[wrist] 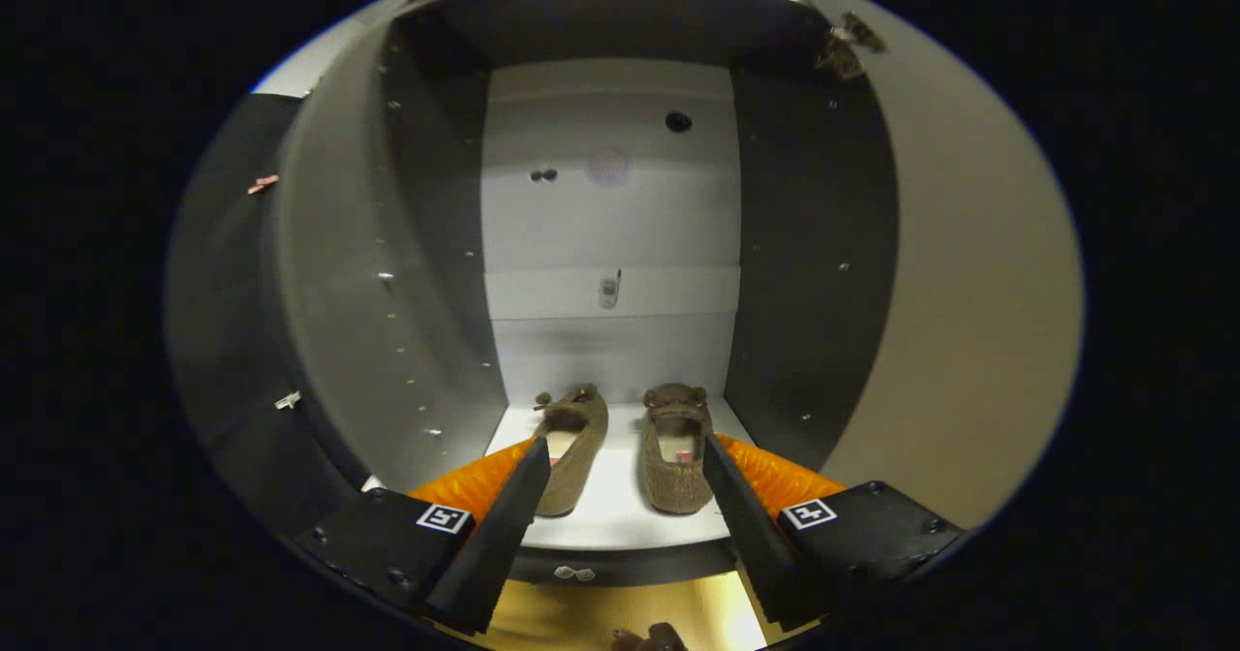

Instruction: Open the shoe cabinet door, grab the shoes and put them into the shoe cabinet, then close the shoe cabinet door.

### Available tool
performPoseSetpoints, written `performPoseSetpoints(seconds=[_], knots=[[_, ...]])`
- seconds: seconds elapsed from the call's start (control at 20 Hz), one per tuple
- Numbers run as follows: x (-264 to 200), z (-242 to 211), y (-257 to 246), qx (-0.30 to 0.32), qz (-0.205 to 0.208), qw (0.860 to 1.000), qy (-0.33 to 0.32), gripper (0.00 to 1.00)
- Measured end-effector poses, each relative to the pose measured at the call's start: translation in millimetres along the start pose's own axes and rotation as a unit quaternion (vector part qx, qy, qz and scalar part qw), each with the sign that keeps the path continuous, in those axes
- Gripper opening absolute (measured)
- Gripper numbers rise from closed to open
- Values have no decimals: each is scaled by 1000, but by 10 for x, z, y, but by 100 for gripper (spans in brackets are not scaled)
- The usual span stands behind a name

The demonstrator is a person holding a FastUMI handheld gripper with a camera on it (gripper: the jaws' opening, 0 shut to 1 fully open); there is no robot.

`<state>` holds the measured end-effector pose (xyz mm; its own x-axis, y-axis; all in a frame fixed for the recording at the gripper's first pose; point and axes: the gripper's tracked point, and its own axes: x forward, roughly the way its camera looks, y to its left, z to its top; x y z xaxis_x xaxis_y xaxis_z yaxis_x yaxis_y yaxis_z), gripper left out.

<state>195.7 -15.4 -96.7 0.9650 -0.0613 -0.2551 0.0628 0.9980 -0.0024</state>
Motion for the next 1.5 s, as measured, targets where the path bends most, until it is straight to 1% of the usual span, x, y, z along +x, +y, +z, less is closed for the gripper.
performPoseSetpoints(seconds=[0.2, 0.3, 0.45, 0.55, 0.7, 0.85, 1.0, 1.15, 1.3, 1.4, 1.5], knots=[[-823, 216, -7, 3, 17, 998, -63, 100], [-1241, 257, -50, 8, 24, 996, -83, 100], [-1749, 272, -185, 24, 26, 995, -97, 100], [-2037, 252, -357, 31, 13, 994, -105, 100], [-2397, 121, -588, 39, -4, 995, -95, 99], [-2873, 43, -783, 53, 6, 995, -88, 99], [-3285, 45, -1124, 41, 1, 993, -109, 99], [-3538, 17, -1591, 27, -13, 993, -114, 99], [-3661, 17, -2053, 34, -10, 993, -111, 99], [-3610, -29, -2286, 32, 3, 994, -106, 98], [-3452, -133, -2401, 32, 22, 995, -96, 98]])
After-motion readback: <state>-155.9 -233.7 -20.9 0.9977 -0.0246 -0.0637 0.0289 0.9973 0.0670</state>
